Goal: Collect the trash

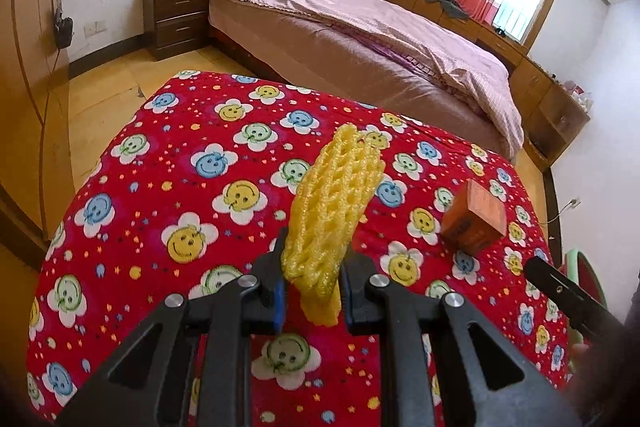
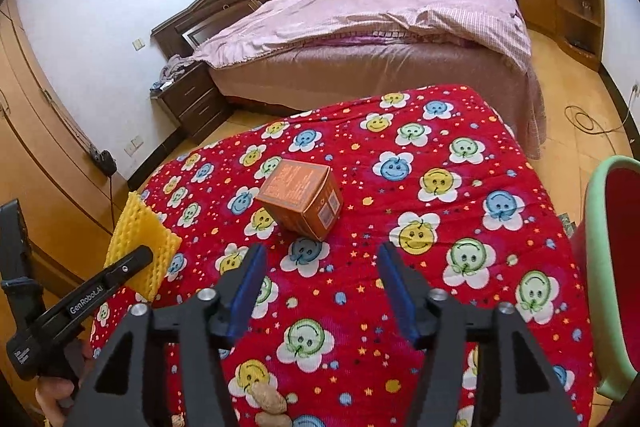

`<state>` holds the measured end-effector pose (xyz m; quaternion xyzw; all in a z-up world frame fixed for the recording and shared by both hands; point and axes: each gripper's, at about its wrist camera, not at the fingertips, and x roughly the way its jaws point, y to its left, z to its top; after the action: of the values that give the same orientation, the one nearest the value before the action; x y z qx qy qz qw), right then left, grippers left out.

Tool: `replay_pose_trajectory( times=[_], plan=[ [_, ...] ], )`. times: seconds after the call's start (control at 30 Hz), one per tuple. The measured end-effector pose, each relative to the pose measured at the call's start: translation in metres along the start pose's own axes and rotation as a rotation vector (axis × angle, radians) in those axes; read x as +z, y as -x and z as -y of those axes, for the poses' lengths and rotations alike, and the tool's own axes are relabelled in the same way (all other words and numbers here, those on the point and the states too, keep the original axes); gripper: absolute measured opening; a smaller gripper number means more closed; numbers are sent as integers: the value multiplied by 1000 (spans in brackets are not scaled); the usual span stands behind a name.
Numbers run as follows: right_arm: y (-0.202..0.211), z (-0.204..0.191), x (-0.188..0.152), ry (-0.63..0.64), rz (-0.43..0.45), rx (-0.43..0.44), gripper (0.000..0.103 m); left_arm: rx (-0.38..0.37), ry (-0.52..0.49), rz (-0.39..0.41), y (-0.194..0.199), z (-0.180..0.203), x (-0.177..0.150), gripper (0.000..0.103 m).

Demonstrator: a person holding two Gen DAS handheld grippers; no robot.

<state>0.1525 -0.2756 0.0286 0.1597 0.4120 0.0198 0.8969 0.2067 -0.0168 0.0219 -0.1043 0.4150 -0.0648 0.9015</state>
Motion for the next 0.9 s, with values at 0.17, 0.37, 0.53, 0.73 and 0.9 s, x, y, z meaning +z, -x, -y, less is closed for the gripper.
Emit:
replay_pose_trajectory(
  times=[0.17, 0.37, 0.53, 0.73, 0.9],
  plan=[
    [-19, -6, 8, 3, -9, -8, 73, 22, -4, -1, -13, -3, 10, 20],
    [-42, -19, 19, 25, -8, -30, 84, 31, 10, -1, -27, -7, 13, 20],
    [-66, -30, 26, 51, -22, -70, 89, 32, 16, -18, -38, -10, 9, 20],
    [-82, -32, 28, 55, -24, -111, 88, 40, 16, -24, -44, -12, 8, 20],
    [-93, -29, 27, 39, -48, -110, 65, 52, 2, -21, -45, -11, 7, 20]
  ],
)
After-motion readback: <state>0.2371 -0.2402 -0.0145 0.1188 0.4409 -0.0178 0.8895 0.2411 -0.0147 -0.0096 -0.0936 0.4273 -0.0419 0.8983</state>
